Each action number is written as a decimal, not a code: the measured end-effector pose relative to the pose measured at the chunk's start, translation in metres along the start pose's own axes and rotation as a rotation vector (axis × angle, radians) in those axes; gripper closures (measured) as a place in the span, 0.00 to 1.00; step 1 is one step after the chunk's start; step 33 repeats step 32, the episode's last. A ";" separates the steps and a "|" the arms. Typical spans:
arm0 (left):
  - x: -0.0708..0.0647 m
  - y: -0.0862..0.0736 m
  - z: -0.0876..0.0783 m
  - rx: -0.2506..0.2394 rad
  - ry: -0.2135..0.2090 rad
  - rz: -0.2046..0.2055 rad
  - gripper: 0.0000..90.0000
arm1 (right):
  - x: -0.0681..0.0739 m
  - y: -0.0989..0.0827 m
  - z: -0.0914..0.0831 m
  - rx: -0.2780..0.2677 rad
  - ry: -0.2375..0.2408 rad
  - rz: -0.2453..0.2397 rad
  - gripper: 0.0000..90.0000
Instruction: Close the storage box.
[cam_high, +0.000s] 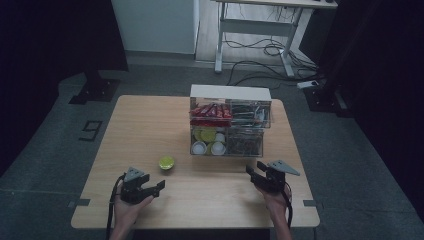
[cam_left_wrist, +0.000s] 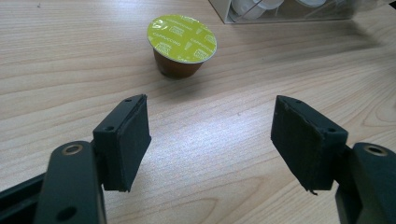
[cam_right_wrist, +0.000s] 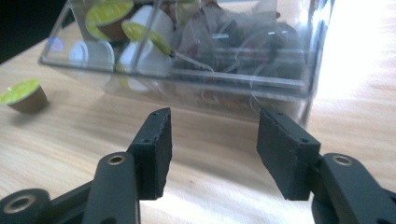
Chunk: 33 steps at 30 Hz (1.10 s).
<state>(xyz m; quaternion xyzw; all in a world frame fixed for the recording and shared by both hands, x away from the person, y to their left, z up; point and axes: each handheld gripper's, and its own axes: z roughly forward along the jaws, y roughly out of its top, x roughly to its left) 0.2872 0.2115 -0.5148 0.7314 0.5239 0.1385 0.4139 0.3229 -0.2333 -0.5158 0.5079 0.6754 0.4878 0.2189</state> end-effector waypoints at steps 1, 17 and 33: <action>0.000 0.000 0.000 0.001 0.000 -0.001 0.32 | -0.001 -0.002 -0.002 0.003 -0.004 -0.001 0.49; 0.008 0.000 0.000 0.015 -0.016 -0.002 0.32 | -0.015 -0.040 -0.025 0.105 -0.049 -0.054 0.44; 0.010 0.004 0.000 0.017 -0.018 0.001 0.32 | -0.025 -0.050 -0.028 0.152 -0.067 -0.057 0.40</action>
